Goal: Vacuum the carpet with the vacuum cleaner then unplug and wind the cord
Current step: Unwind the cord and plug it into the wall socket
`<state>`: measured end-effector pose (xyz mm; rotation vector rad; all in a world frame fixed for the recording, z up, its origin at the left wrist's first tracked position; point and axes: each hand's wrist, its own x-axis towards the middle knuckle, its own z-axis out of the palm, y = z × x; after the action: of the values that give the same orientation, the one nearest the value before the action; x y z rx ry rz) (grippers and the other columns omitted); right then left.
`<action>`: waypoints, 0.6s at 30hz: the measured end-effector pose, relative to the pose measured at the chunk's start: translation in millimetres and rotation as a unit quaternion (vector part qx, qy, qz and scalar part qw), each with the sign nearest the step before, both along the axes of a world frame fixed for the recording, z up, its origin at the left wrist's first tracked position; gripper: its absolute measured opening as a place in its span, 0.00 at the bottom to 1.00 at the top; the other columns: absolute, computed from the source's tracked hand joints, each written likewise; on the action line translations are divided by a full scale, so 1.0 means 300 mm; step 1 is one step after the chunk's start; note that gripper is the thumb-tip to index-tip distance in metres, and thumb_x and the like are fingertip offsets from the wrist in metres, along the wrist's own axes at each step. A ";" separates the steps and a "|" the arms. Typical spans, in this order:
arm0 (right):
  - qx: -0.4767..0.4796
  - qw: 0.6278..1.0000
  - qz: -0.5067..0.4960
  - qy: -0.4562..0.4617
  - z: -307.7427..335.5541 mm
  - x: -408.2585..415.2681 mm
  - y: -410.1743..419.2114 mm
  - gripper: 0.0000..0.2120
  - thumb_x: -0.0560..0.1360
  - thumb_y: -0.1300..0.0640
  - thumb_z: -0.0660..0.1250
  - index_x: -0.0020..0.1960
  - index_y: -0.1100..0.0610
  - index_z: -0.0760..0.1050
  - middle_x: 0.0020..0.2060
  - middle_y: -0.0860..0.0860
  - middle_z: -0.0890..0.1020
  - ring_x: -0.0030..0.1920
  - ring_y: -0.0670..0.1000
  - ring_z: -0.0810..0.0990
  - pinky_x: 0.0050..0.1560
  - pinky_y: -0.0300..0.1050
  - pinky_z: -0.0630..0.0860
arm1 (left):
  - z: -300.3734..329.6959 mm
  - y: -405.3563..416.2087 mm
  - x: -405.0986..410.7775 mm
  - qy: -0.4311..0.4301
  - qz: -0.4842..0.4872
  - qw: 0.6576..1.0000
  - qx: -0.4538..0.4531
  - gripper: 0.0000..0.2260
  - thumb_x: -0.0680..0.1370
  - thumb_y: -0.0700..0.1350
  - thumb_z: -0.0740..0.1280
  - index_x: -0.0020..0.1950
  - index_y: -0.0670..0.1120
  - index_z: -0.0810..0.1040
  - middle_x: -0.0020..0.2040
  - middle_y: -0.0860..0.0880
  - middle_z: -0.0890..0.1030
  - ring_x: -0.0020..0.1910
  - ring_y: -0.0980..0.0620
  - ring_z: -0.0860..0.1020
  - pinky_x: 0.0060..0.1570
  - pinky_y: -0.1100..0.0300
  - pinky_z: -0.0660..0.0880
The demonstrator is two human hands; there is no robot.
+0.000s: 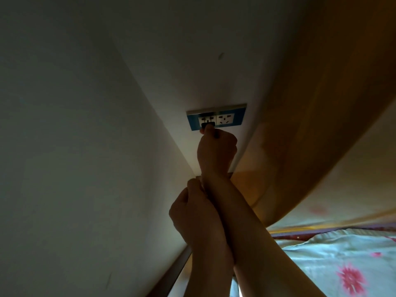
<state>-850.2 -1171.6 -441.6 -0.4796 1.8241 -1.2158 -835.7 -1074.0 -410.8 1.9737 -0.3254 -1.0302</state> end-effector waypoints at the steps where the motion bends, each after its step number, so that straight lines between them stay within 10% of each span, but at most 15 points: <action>1: 0.011 1.000 -0.004 -0.009 0.005 -0.001 -0.010 0.13 0.81 0.59 0.61 0.40 0.60 0.78 0.28 0.46 0.74 0.28 0.41 0.72 0.29 0.30 0.67 | 0.004 -0.001 0.004 0.003 0.002 1.000 0.001 0.17 0.75 0.42 0.64 0.27 0.42 0.68 0.28 0.40 0.67 0.30 0.45 0.64 0.35 0.53 0.63; 13: 0.053 0.998 -0.019 -0.003 0.055 0.006 -0.051 0.15 0.81 0.57 0.62 0.64 0.65 0.70 0.53 0.56 0.79 0.46 0.48 0.73 0.48 0.41 0.72 | 0.023 0.001 0.023 0.049 0.035 0.998 0.002 0.20 0.75 0.41 0.64 0.23 0.43 0.67 0.28 0.41 0.67 0.31 0.45 0.65 0.36 0.52 0.64; 18: 0.061 0.998 0.014 0.014 0.046 0.005 -0.044 0.11 0.81 0.56 0.60 0.56 0.63 0.73 0.39 0.51 0.77 0.40 0.48 0.75 0.50 0.48 0.77 | 0.033 0.012 0.025 0.047 0.027 0.998 -0.014 0.25 0.74 0.44 0.64 0.16 0.47 0.67 0.23 0.45 0.65 0.27 0.47 0.64 0.35 0.53 0.63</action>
<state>-848.6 -1184.7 -427.9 -0.4539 1.8960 -1.0758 -828.2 -1070.4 -400.9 1.8932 -0.2328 -1.0737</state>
